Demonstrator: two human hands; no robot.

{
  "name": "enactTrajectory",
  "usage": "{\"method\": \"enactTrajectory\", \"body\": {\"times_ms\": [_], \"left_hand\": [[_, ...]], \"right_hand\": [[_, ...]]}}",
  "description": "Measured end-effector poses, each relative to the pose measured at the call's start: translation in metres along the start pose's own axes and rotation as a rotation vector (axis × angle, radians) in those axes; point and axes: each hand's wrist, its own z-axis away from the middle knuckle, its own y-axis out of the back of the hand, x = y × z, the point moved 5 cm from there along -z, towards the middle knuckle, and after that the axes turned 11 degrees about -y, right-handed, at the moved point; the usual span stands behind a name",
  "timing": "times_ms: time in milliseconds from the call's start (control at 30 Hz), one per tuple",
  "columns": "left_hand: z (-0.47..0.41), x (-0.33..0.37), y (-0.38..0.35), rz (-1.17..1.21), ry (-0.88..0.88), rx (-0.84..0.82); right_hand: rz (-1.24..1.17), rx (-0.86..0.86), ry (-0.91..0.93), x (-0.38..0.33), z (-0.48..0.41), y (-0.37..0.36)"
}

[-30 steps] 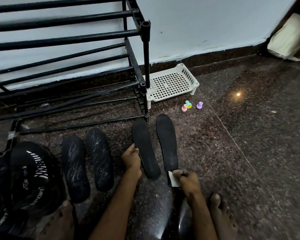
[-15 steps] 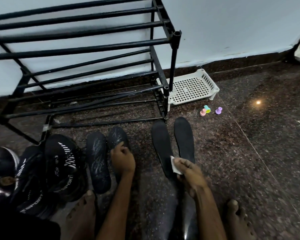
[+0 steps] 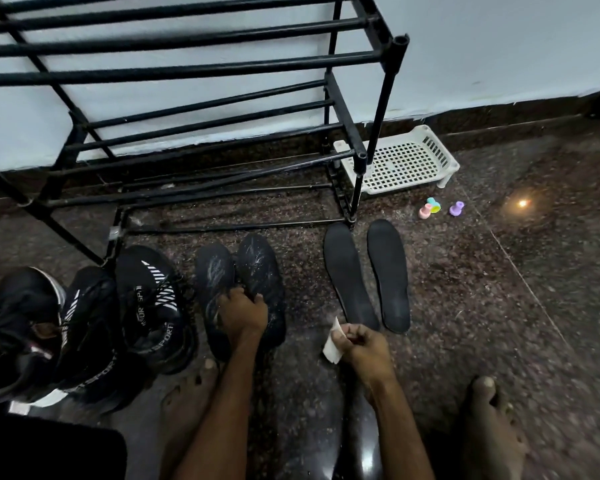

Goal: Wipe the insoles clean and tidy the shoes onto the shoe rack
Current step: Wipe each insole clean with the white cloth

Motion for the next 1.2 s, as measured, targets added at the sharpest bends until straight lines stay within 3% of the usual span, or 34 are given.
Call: {"method": "enactTrajectory", "body": {"times_ms": [100,300,467,600,800,933,1067,1200], "left_hand": [[-0.003,0.004,-0.002,0.009,-0.002,0.001],[-0.013,-0.001,-0.008,0.150,0.000,-0.022],[0.003,0.008,-0.001,0.739,0.046,-0.277],[0.031,0.034,0.035,1.005,-0.055,-0.364],[0.065,0.071,0.071,1.109,-0.244,-0.477],[0.079,0.085,0.092,1.021,-0.349,-0.594],[0.077,0.095,0.119,1.065,-0.396,-0.561],[0.073,0.116,0.139,1.291,-0.355,-0.544]], "right_hand": [[0.119,0.071,0.038,-0.009,0.001,0.005],[0.193,0.057,0.091,-0.025,0.001,0.008],[0.177,0.067,0.128,-0.042,0.013,0.010],[0.208,0.122,0.278,-0.075,0.023,0.012],[0.262,-0.090,0.399,-0.132,0.051,-0.018],[0.264,-0.072,0.492,-0.143,0.064,-0.023],[0.268,-0.146,0.521,-0.143,0.071,-0.020],[0.318,-0.284,0.487,-0.140,0.077,-0.023]]}}
